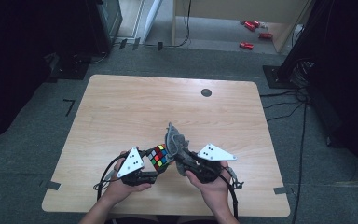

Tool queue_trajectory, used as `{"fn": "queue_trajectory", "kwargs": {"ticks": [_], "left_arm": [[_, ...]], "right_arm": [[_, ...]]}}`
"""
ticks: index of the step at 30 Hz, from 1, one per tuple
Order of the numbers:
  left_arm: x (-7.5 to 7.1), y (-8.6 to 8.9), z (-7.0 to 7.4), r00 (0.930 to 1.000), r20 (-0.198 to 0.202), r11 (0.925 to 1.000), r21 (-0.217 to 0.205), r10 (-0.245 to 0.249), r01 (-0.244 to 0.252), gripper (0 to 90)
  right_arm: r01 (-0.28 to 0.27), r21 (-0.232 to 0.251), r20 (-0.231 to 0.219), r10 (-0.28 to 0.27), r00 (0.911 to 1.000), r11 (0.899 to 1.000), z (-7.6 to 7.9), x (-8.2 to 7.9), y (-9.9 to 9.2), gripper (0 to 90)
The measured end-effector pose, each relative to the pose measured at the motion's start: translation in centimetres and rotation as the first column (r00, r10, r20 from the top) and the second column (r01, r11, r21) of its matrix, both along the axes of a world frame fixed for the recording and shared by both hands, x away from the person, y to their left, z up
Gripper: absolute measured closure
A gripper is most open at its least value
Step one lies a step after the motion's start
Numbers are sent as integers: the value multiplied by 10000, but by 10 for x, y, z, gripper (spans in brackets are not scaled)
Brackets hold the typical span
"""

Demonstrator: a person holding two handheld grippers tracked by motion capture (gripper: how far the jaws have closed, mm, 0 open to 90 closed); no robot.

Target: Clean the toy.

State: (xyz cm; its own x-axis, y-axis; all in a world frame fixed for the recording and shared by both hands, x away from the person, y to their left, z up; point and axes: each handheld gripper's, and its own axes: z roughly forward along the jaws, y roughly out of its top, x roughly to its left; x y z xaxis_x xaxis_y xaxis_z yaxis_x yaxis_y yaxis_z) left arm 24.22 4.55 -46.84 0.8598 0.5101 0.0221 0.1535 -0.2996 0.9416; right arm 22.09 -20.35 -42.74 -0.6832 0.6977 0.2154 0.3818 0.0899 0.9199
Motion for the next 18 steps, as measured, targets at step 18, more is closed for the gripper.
{"fn": "queue_trajectory", "kwargs": {"ticks": [18], "left_arm": [[-2,-2,0,10000,72,10000,-50,-36,36,342]], "right_arm": [[-342,310,328,332,9989,9989,9,-7,6,702]]}}
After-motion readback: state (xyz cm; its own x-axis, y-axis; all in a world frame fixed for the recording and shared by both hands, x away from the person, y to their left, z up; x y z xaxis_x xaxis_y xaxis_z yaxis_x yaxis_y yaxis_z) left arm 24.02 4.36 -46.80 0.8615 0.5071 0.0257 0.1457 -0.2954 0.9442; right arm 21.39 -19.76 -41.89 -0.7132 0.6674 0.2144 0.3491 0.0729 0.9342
